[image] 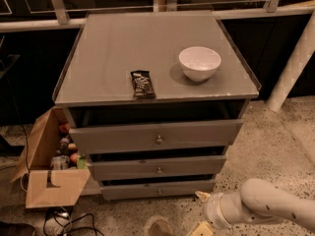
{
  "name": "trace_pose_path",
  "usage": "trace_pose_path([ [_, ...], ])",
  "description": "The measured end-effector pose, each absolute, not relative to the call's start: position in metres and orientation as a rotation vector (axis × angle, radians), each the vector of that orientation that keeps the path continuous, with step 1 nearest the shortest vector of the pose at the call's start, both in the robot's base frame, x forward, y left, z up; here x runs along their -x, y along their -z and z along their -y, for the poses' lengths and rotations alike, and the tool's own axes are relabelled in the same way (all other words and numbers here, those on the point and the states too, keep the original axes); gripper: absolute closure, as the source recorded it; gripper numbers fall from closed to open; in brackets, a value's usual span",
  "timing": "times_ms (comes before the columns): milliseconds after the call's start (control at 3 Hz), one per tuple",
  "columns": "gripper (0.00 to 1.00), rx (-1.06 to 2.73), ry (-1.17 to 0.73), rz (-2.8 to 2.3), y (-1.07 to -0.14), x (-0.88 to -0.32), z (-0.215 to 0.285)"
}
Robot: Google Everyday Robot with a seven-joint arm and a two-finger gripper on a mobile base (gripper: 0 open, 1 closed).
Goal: Open bottom drawer
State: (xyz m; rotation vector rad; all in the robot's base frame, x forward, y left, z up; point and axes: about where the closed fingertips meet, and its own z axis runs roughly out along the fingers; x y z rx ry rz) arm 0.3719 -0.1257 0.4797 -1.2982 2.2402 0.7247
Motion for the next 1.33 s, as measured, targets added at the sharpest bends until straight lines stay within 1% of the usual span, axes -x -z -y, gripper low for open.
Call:
trace_pose_path([
  [333,0.0,1.293,-0.693,-2.251,-0.472,-0.368,0.128],
  [1000,0.0,1.236,-0.585,-2.268,-0.424,-0.389,0.132],
  [1333,0.0,1.236,-0.586,-2.267,-0.424,-0.389,0.132],
])
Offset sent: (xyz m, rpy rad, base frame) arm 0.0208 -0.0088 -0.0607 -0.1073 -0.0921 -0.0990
